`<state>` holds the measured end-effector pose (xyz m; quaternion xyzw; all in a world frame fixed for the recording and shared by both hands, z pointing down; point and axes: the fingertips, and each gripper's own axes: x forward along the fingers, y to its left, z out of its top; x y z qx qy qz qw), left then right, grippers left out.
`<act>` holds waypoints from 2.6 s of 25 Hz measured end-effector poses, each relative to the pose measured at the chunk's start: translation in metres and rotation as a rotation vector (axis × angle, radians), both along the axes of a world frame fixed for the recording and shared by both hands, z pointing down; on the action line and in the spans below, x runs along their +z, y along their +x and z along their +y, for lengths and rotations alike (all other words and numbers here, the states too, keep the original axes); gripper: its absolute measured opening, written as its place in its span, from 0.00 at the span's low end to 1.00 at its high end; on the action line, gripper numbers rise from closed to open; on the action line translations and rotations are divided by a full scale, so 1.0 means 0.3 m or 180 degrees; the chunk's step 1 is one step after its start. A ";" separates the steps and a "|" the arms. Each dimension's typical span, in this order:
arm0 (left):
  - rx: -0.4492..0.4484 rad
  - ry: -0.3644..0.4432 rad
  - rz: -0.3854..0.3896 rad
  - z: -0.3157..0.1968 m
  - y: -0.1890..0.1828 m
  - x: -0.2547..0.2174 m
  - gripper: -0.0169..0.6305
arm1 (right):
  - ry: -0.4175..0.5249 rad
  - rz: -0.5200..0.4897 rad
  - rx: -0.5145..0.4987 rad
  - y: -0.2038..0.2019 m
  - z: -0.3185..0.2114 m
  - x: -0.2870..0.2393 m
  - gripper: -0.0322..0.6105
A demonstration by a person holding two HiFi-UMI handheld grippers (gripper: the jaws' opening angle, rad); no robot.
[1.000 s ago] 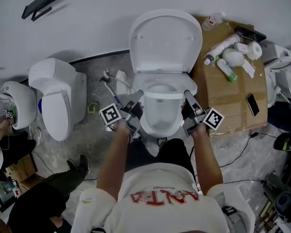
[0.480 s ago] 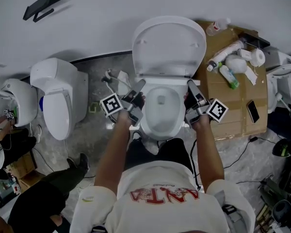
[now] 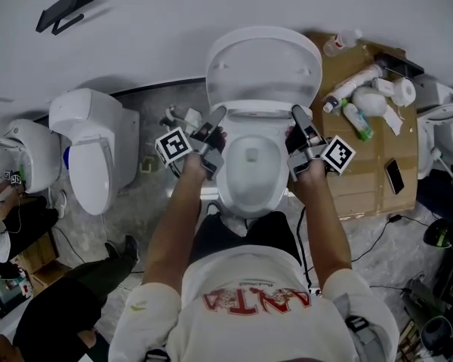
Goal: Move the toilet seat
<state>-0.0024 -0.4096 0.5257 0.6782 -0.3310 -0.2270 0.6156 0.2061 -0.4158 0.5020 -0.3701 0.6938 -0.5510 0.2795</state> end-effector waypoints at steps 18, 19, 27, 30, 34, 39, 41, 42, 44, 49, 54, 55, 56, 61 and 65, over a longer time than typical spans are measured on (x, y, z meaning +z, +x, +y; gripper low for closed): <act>-0.0117 0.0070 -0.0246 -0.176 0.003 0.002 0.32 | -0.0126 -0.0212 0.0043 0.011 -0.183 0.015 0.37; -0.0134 0.0073 -0.0264 -0.186 0.003 0.003 0.32 | -0.0138 -0.0225 0.0053 0.012 -0.192 0.015 0.37; -0.0163 0.0045 -0.0344 -0.239 0.001 0.010 0.32 | -0.0206 -0.0295 0.0077 0.011 -0.246 0.023 0.37; -0.0184 0.0050 -0.0363 -0.233 0.004 0.005 0.32 | -0.0186 -0.0371 0.0098 0.008 -0.241 0.016 0.37; -0.0154 0.0177 -0.0465 -0.155 0.006 -0.025 0.32 | -0.0071 -0.0529 0.0181 0.027 -0.186 -0.005 0.30; -0.0029 0.0460 -0.1032 0.010 0.010 -0.078 0.22 | 0.0185 0.0156 -0.0008 0.028 -0.054 -0.037 0.08; -0.0021 0.0649 -0.1388 0.072 0.002 -0.117 0.16 | 0.0337 0.0460 -0.0111 0.022 0.011 -0.072 0.05; -0.0024 0.0752 -0.1558 0.101 0.000 -0.145 0.14 | 0.0396 0.0620 -0.0141 0.024 0.044 -0.086 0.05; -0.0034 0.0934 -0.1866 0.153 -0.003 -0.205 0.10 | 0.0490 0.0964 -0.0163 0.034 0.109 -0.112 0.05; 0.0001 0.1425 -0.2548 0.288 -0.015 -0.363 0.06 | 0.0733 0.1816 -0.0132 0.040 0.282 -0.210 0.05; 0.0147 0.1945 -0.2951 0.440 -0.037 -0.537 0.05 | 0.1074 0.2578 -0.0093 -0.004 0.452 -0.367 0.05; 0.0162 0.2004 -0.2975 0.469 -0.049 -0.568 0.05 | 0.1127 0.2689 -0.0073 -0.019 0.484 -0.402 0.05; 0.0163 0.2044 -0.2984 0.496 -0.063 -0.596 0.05 | 0.1177 0.2787 -0.0055 -0.036 0.514 -0.436 0.05; 0.0093 0.2228 -0.3059 0.625 -0.141 -0.721 0.05 | 0.1422 0.3057 -0.0046 -0.147 0.650 -0.588 0.05; 0.0051 0.2384 -0.2986 0.702 -0.193 -0.807 0.05 | 0.1590 0.3145 0.0010 -0.222 0.723 -0.689 0.05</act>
